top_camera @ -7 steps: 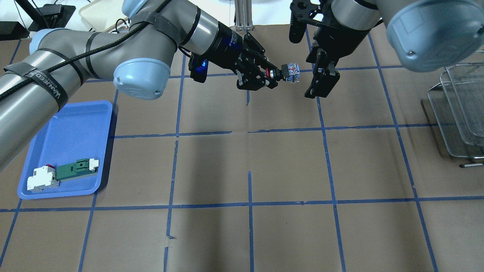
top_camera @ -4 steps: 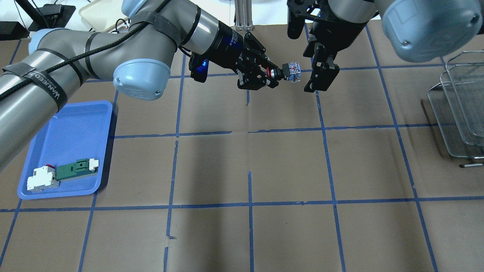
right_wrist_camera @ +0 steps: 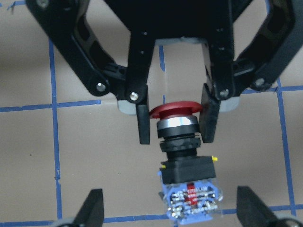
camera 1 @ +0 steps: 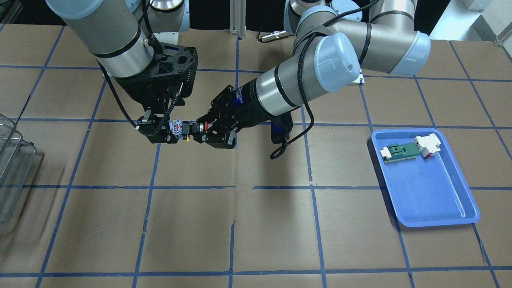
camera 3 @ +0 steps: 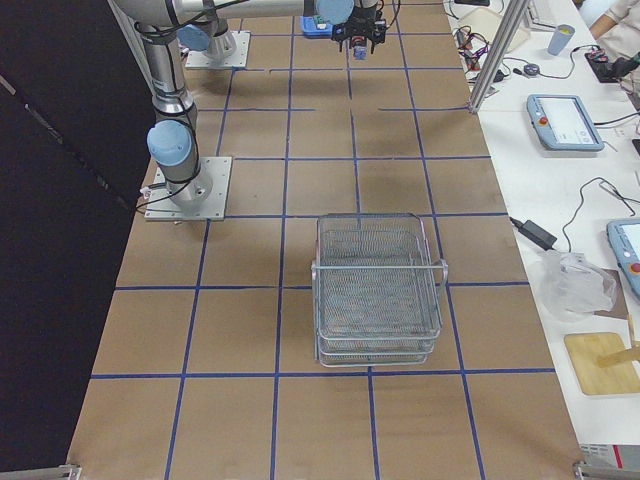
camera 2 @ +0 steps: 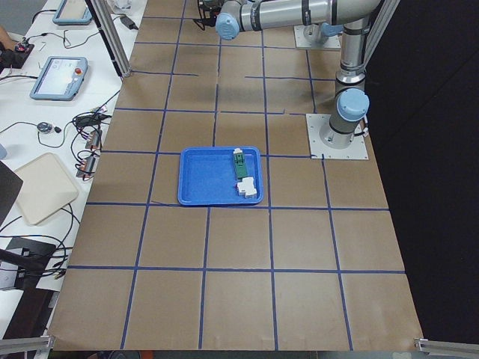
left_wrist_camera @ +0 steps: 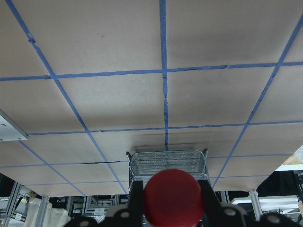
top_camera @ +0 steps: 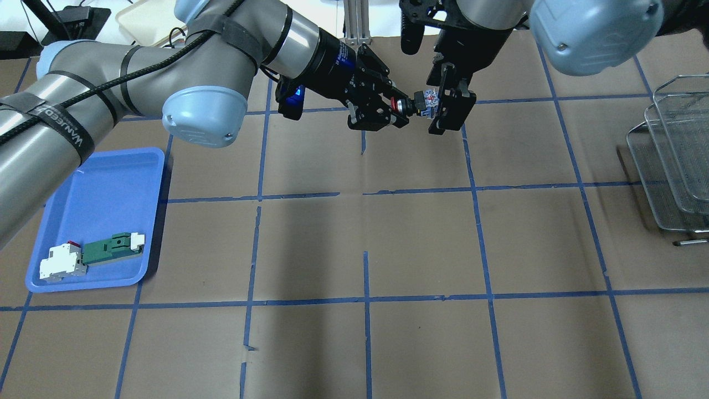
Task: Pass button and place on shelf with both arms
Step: 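Grasp the button base with the right gripper and open the left gripper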
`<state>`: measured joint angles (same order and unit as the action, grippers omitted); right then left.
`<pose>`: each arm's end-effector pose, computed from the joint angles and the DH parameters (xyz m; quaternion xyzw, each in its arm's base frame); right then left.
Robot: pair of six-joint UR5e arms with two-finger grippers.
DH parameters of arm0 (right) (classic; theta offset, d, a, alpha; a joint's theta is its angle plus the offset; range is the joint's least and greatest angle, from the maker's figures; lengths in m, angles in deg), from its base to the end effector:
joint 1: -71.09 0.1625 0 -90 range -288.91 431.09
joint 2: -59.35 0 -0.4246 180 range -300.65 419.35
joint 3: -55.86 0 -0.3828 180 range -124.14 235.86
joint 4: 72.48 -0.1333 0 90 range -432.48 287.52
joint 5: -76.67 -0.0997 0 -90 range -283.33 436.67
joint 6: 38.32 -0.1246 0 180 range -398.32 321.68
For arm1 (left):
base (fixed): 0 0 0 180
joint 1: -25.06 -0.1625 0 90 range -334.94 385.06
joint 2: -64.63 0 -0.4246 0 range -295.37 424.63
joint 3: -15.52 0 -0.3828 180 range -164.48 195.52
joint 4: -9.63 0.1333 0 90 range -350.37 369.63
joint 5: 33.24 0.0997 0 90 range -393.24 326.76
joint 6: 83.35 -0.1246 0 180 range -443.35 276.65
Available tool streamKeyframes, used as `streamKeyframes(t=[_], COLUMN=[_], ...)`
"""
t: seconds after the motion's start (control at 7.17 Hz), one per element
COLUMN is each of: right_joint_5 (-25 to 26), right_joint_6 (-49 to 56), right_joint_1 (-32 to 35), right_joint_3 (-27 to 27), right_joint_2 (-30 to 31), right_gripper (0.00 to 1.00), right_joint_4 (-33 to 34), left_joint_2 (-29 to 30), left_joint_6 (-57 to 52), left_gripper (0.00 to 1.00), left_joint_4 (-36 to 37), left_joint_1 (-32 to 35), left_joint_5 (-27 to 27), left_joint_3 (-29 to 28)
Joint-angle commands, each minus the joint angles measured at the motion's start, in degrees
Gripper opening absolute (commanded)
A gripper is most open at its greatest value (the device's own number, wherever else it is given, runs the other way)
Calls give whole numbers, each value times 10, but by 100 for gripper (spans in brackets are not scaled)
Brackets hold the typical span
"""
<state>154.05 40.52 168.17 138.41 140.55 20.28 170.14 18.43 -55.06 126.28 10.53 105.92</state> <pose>0.2271 -0.5263 0.4540 -0.6783 0.7264 -0.0743 0.0819 -0.3346 -0.5393 0.3979 0.6287 -0.6678 -0.2847 0.2788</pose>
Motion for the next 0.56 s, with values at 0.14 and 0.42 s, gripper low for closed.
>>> streamKeyframes(t=[0.14, 0.42], right_joint_5=[-1, -1], right_joint_6=[0, 0], right_joint_1=[1, 1], right_joint_3=[2, 2], right_joint_2=[-2, -1], right_gripper=[100, 59], right_joint_4=[0, 1], left_joint_2=[-2, -2], left_joint_6=[0, 0], left_gripper=[0, 0], left_joint_4=[0, 0], left_joint_1=[-1, -1], left_joint_5=[0, 1], left_joint_3=[1, 1])
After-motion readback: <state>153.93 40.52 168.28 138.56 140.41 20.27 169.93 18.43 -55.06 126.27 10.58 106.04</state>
